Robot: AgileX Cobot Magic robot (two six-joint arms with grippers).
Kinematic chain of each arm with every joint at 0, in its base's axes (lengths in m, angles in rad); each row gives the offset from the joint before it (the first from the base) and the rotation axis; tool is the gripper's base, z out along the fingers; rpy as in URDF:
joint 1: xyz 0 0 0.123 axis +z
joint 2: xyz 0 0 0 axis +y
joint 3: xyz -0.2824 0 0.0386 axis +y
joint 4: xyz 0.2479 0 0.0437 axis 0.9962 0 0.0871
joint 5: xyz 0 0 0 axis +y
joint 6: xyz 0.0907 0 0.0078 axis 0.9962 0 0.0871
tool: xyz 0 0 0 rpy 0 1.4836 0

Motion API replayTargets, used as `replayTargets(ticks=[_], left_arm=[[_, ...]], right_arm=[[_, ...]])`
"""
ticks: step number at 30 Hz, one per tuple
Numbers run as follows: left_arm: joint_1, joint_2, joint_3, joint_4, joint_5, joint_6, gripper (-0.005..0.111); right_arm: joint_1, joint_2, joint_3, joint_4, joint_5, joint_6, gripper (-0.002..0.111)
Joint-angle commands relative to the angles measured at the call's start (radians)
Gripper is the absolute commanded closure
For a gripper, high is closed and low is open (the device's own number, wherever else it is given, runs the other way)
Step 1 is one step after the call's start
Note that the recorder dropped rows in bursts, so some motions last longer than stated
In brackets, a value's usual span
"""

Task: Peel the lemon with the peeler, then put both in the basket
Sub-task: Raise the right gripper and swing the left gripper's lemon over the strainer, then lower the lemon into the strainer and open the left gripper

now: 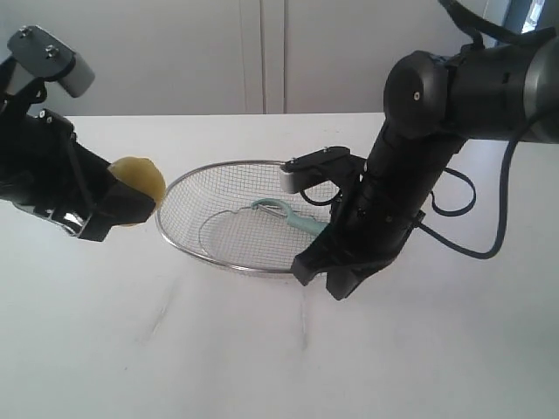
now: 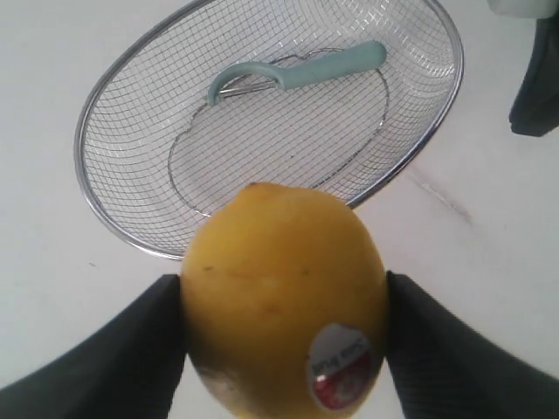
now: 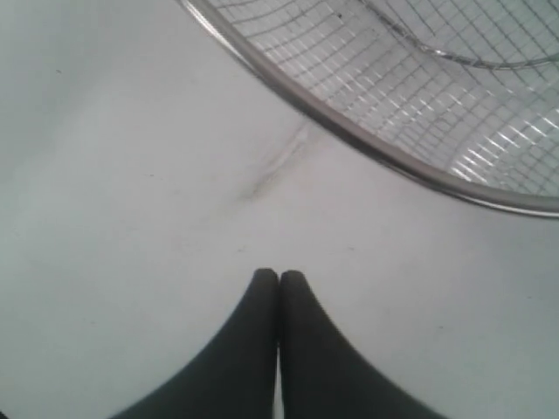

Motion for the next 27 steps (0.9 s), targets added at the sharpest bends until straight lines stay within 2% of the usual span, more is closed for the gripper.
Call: replayTargets(ticks=[1, 4, 12, 15, 22, 27], left_arm=[[-0.004, 0.068, -0.011, -0.101, -0.158, 0.009, 0.107], [-0.004, 0.13, -0.073, -0.132, -0.189, 0.013, 0.107], [-0.042, 0.418, -0.391, -0.135, 0.029, 0.013, 0.107], [-0.048, 0.53, -0.478, -0.135, 0.054, -0.006, 0.107], [-0.048, 0.719, -0.505, -0.161, -0.001, -0.011, 0.107], [-0.048, 0.782, -0.505, -0.177, -0.026, -0.011, 0.107]], right_arm=[[0.005, 0.001, 0.004, 0.071, -0.013, 0.0, 0.108], [0.005, 0.001, 0.004, 0.078, -0.027, 0.0, 0.108], [0.005, 0.001, 0.004, 0.078, -0.032, 0.0, 0.108], [0.005, 0.001, 0.004, 0.078, -0.032, 0.0, 0.108], [0.005, 0.001, 0.004, 0.078, -0.028, 0.032, 0.108], [0.005, 0.002, 0.004, 0.078, -0.032, 0.058, 0.108]])
